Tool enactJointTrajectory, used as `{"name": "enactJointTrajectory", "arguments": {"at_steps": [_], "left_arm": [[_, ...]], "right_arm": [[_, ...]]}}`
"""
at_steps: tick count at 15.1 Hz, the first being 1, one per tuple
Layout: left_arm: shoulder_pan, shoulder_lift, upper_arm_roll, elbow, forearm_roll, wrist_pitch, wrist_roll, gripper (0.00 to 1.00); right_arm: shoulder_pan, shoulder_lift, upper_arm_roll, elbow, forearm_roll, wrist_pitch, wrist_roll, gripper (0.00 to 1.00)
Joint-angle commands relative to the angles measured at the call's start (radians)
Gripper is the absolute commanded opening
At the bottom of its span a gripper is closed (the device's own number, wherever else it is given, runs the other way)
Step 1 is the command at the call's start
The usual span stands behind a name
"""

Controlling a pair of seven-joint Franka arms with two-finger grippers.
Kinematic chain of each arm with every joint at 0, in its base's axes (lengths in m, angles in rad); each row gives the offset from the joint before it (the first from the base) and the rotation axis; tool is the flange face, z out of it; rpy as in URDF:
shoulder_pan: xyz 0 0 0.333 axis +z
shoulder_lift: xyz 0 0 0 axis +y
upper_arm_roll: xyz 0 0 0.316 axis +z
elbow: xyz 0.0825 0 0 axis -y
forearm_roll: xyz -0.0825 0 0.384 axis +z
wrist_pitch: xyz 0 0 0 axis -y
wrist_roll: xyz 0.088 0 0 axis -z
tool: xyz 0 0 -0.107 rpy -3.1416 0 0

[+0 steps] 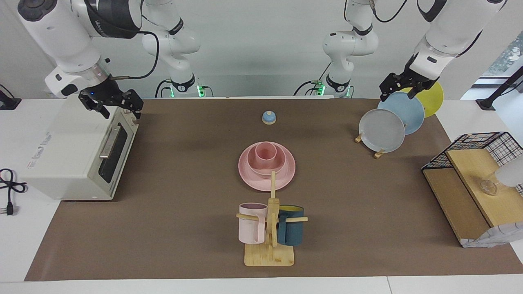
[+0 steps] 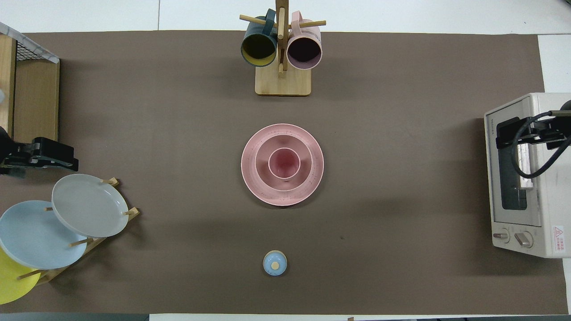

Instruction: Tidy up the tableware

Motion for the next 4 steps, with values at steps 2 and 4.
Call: {"name": "enactJointTrajectory", "arguments": {"at_steps": [2,4], "left_arm": [[0.032,-0.015,-0.026,-0.012,-0.017,0.014,0.013,1.00],[0.030,-0.014,-0.026,-0.011,-0.017,0.014,0.020,1.00]], "right_arm": [[-0.007,-0.001,0.004,0.000,-0.004,-0.014,-0.015,1.00],[-0.007,-0.001,0.004,0.000,-0.004,-0.014,-0.015,1.00]]}}
